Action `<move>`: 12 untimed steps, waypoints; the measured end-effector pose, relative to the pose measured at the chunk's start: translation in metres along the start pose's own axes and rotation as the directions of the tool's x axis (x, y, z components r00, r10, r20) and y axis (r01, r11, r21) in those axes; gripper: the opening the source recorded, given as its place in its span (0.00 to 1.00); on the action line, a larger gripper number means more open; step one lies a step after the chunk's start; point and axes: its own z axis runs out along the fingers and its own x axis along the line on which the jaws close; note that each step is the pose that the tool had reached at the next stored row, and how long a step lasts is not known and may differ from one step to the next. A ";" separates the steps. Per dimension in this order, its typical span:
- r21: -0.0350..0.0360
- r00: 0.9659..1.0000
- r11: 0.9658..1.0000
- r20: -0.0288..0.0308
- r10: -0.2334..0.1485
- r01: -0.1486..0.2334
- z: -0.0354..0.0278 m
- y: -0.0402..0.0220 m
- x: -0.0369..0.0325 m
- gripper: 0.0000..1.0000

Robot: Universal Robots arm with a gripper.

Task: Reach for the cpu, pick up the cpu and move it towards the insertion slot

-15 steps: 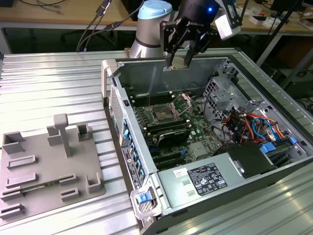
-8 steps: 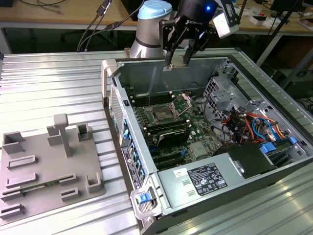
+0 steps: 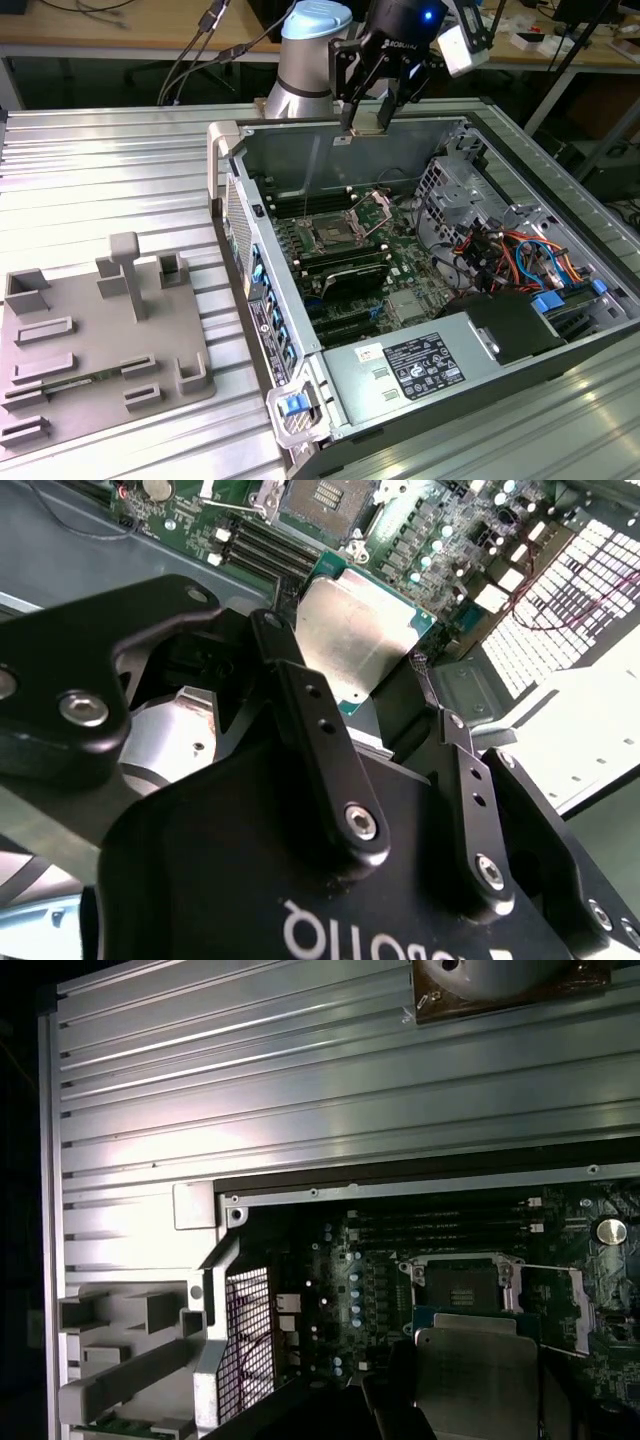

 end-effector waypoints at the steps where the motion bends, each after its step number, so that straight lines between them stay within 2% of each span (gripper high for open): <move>1: 0.000 1.000 1.000 0.000 0.001 -0.001 0.0000 0.0000 0.0000 0.55; 12: -0.001 1.000 1.000 0.001 0.018 -0.018 0.0001 0.0000 -0.0001 0.55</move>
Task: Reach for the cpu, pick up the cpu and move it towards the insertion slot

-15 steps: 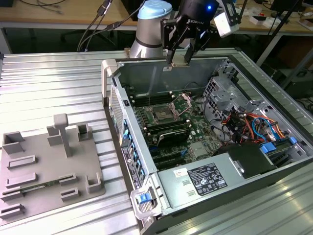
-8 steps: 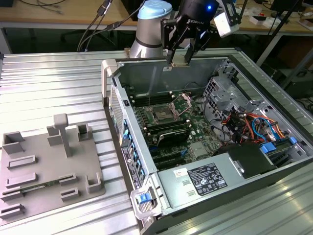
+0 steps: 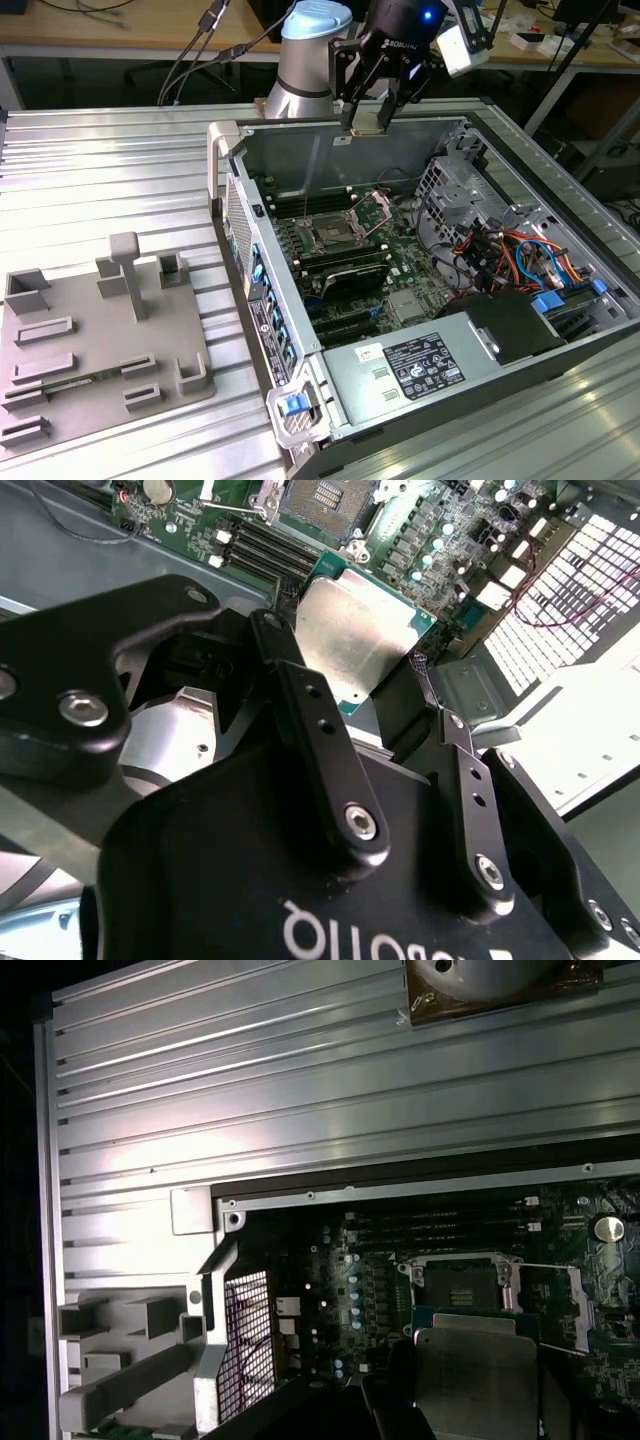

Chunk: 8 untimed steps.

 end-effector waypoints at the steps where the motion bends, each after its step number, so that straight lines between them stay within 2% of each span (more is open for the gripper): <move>1: 0.000 1.000 1.000 0.000 0.001 -0.001 0.0000 0.0000 0.0000 0.55; 8: 0.000 1.000 1.000 0.000 0.012 -0.012 0.0000 0.0000 0.0000 0.55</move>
